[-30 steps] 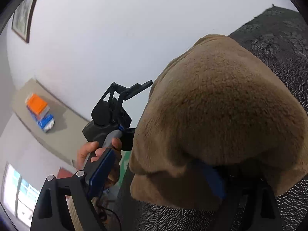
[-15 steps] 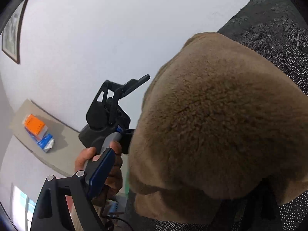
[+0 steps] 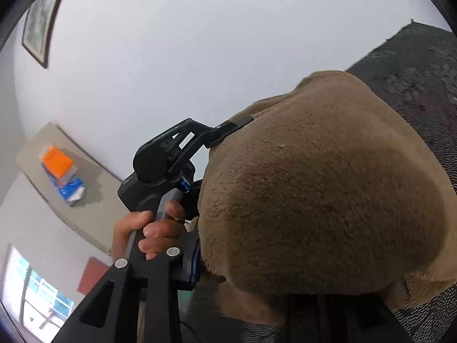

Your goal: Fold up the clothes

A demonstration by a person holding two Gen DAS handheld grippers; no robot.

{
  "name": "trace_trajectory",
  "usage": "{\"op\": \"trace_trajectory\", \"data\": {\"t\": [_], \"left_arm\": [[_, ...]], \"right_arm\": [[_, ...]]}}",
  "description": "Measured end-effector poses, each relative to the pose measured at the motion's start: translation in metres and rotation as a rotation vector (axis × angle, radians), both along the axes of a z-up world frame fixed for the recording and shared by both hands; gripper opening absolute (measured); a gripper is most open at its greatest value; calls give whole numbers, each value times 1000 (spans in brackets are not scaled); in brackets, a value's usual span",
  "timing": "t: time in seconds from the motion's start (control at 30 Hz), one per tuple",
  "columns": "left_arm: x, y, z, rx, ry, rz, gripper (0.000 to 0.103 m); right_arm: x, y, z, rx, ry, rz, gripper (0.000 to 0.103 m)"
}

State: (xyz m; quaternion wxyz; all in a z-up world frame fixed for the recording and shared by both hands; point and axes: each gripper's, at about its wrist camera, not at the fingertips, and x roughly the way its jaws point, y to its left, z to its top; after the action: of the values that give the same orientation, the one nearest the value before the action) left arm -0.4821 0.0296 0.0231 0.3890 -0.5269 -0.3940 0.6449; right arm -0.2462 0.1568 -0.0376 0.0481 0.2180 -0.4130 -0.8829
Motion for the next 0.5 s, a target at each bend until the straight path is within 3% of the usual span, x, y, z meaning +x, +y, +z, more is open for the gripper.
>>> {"op": "trace_trajectory", "data": {"t": [0.13,0.23,0.33,0.5], "left_arm": [[26,-25,9,-44,34,24,38],[39,-48,-8,-79,4,59,38],[25,-51,-34,-110,-57,99,38],[21,-55,-60,-96,-100,118,40]], "right_arm": [[-1,-23,-2,-15,-3,61,34],[-5,-44,-14,9,-38,98,34],[-9,-62,-33,43,-92,122,34],[-8,-77,-53,91,-137,141,34]]}}
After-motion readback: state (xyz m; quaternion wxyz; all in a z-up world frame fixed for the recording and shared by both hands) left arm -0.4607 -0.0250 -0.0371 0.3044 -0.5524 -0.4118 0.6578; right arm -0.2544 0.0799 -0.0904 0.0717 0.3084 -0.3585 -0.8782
